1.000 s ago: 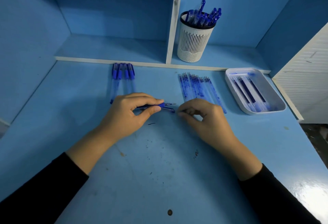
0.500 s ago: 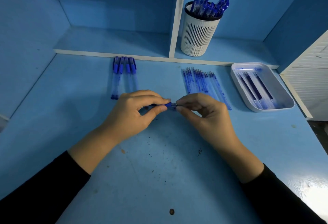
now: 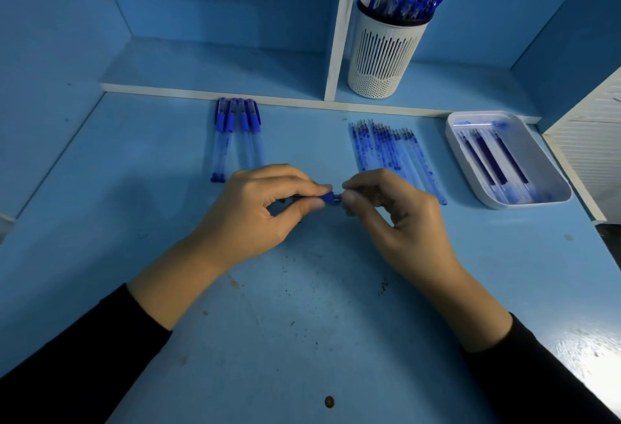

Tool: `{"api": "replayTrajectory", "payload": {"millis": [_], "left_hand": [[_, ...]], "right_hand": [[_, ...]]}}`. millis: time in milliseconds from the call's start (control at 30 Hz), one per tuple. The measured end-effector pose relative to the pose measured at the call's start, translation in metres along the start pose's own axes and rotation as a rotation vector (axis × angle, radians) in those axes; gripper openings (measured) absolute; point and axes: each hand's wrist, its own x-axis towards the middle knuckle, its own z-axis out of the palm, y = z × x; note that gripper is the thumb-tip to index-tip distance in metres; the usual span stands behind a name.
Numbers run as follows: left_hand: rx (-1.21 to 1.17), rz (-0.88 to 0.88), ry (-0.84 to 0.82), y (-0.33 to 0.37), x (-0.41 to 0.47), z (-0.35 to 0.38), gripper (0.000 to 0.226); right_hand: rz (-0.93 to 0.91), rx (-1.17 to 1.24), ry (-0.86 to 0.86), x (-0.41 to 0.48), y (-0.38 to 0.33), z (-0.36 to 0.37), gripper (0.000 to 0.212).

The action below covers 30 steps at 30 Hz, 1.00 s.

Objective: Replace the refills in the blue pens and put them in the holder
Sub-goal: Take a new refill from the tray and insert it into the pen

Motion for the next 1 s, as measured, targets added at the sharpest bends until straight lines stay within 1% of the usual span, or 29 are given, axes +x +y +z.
{"api": "replayTrajectory", "payload": {"millis": [67, 133, 267, 333, 433, 533, 600, 700, 800, 867, 900, 1000], "left_hand": [[-0.003, -0.003, -0.001, -0.0007, 0.0005, -0.0006, 0.015], [-0.005, -0.002, 0.001, -0.0011, 0.0007, -0.0014, 0.015], [-0.004, -0.001, 0.009, -0.0018, 0.0000, -0.0020, 0.015], [-0.003, 0.000, 0.007, -0.0017, 0.0003, -0.0015, 0.015], [-0.006, -0.005, 0.008, -0.0015, 0.0005, -0.0011, 0.015], [-0.006, -0.006, 0.003, -0.0013, 0.0000, -0.0018, 0.016], [-0.007, -0.004, 0.002, -0.0011, 0.0004, -0.0019, 0.017], [0.000, 0.001, 0.003, -0.0007, 0.0013, -0.0018, 0.017], [-0.007, -0.008, 0.007, -0.0004, 0.0007, -0.0020, 0.016], [-0.008, -0.006, 0.005, -0.0006, 0.0001, -0.0021, 0.016], [-0.007, -0.006, 0.002, -0.0008, 0.0003, -0.0024, 0.017], [-0.001, -0.010, -0.001, -0.0025, 0.0020, -0.0033, 0.018]], "right_hand": [[0.035, 0.054, -0.025, -0.0016, -0.0008, -0.0016, 0.016], [0.035, 0.076, -0.055, -0.0019, -0.0023, -0.0025, 0.018], [0.049, 0.014, -0.059, -0.0010, -0.0014, -0.0018, 0.003], [0.048, 0.000, -0.048, -0.0015, -0.0002, -0.0020, 0.007], [0.024, 0.040, -0.040, -0.0012, -0.0007, -0.0006, 0.018], [0.016, -0.026, -0.023, -0.0005, 0.0015, 0.0013, 0.010], [0.027, -0.047, -0.010, 0.0001, 0.0019, 0.0000, 0.015], [0.041, 0.043, -0.007, 0.0001, 0.0006, -0.0015, 0.020], [-0.025, 0.023, -0.006, 0.0006, 0.0019, 0.0000, 0.013], [-0.004, 0.004, 0.019, 0.0003, 0.0020, 0.0005, 0.007], [0.016, 0.003, 0.034, 0.0001, 0.0015, 0.0004, 0.007], [0.051, 0.024, 0.056, -0.0006, -0.0008, 0.0005, 0.020]]}}
